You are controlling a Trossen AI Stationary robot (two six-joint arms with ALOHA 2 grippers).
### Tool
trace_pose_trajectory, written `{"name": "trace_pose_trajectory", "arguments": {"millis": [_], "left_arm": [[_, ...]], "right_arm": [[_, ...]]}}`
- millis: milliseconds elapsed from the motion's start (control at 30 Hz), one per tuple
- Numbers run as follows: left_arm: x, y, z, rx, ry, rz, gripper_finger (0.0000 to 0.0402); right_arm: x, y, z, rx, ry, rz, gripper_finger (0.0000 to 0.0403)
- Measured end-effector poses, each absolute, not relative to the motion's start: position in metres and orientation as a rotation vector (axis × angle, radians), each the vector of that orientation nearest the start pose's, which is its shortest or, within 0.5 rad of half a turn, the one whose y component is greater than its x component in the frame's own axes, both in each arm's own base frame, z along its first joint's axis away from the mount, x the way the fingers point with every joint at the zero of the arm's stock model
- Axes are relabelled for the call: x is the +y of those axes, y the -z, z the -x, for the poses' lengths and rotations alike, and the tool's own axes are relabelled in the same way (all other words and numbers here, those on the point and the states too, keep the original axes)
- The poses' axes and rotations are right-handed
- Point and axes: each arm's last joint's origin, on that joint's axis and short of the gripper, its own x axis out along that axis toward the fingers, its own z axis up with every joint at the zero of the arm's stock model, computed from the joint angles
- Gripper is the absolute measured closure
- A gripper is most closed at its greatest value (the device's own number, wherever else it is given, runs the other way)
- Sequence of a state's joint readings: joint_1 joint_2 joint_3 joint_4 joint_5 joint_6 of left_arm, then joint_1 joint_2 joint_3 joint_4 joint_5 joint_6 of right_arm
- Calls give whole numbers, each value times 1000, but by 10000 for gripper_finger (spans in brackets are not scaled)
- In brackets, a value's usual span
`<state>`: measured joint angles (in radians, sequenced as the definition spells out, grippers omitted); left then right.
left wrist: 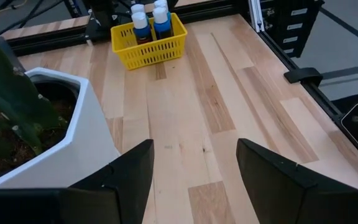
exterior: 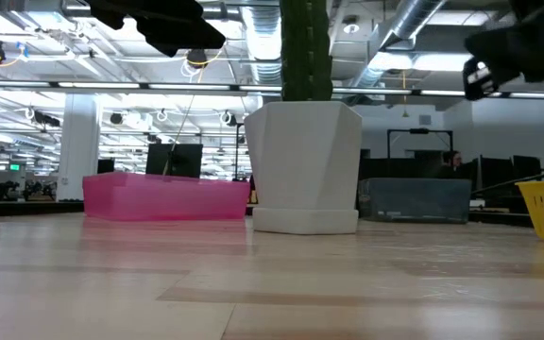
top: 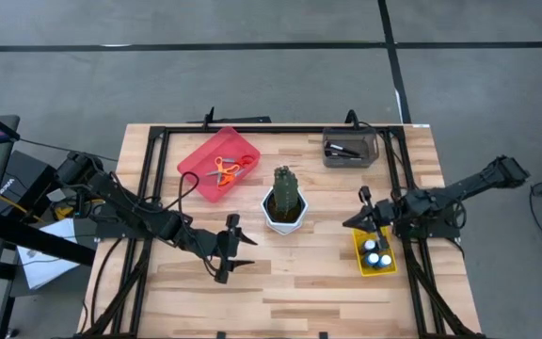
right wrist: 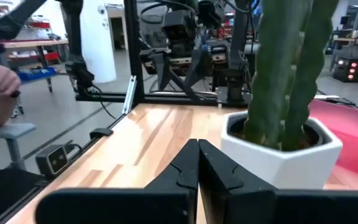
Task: Pick & Place Paint Supplies
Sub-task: Return to Home Position
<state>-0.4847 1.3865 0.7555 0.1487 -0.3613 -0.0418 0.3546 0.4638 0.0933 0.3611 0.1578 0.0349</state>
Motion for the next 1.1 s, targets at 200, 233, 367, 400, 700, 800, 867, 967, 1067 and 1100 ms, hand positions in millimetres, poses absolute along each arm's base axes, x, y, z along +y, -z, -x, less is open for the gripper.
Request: {"name": "trace_pose_trajectory", "arguments": {"millis": [200, 233, 367, 400, 700, 800, 867, 967, 1067, 1100], "left_arm": [[-126, -223, -260, 442, 111, -157, 179], [-126, -223, -260, 442, 111, -157, 179], [-126, -223, -260, 441, 111, -156, 179], [-126, -223, -260, 441, 111, -157, 179], [-126, -223, -260, 441, 110, -156, 179], [-126, -223, -260, 442, 105, -133, 179], [-126, -223, -260, 443, 102, -119, 179], [-126, -223, -260, 444, 101, -112, 179], [-126, -223, -260, 443, 100, -111, 179], [-126, -223, -260, 443, 99, -106, 179]], "right_arm": [[36, -171, -110, -20, -221, -16, 403], [35, -169, -109, -9, -216, -13, 403], [30, -168, -104, -7, -192, 21, 403], [29, -168, -103, -3, -180, 29, 403], [15, -169, -95, 1, -145, 57, 403], [10, -171, -94, 58, -100, 58, 403], [9, -171, -93, 78, -100, 36, 403], [8, -171, -93, 82, -120, 19, 403], [8, -171, -93, 81, -121, 23, 403], [8, -171, -93, 81, -121, 27, 403]]}}
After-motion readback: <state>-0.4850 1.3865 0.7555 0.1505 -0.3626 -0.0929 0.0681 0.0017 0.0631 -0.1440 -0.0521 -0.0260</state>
